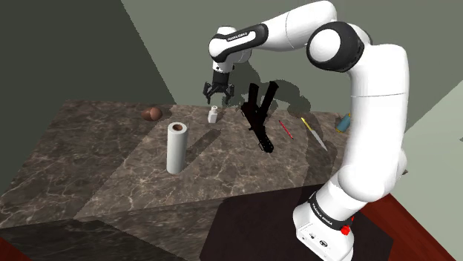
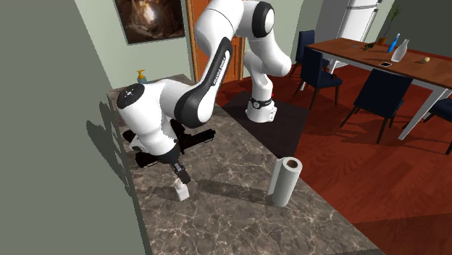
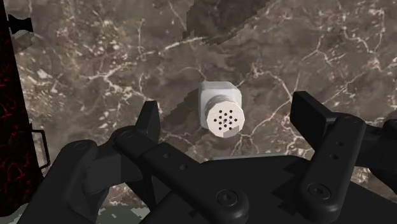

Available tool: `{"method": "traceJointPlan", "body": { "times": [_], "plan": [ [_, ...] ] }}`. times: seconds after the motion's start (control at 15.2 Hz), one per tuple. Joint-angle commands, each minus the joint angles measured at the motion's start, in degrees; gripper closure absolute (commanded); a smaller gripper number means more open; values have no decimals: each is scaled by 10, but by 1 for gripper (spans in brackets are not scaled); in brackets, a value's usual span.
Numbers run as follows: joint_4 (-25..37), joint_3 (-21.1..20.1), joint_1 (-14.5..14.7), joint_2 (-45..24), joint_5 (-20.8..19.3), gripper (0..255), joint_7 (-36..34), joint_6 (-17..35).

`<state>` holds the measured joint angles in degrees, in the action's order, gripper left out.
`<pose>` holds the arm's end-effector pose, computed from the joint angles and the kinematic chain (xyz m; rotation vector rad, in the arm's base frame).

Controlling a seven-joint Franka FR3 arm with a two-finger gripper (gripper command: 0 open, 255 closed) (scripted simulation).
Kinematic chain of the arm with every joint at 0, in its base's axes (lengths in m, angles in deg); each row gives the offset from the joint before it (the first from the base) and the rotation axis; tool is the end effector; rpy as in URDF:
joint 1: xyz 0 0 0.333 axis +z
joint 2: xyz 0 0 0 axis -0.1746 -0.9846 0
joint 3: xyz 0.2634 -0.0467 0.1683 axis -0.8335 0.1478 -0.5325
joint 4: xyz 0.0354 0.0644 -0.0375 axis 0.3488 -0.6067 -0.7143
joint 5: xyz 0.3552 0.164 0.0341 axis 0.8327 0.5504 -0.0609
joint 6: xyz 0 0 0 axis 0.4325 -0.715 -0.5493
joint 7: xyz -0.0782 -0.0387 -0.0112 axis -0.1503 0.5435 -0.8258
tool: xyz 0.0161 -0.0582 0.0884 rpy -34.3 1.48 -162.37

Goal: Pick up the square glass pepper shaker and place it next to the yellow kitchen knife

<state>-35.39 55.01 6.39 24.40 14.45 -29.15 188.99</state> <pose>0.6740 -0.0146 0.2872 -3.0456 0.5672 0.3188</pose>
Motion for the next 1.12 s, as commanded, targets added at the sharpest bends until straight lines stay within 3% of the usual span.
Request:
{"method": "traceJointPlan", "body": {
  "times": [0.0, 0.13, 0.66, 1.06],
  "plan": [
    [65, 3, -2, -56, 1, 0, -2, -13],
    [125, 4, -4, -105, 2, 0, -6, -27],
    [90, 4, -2, -120, 3, 0, -5, 23],
    [90, 4, -2, -120, 3, 0, -5, 23]
  ]
}}
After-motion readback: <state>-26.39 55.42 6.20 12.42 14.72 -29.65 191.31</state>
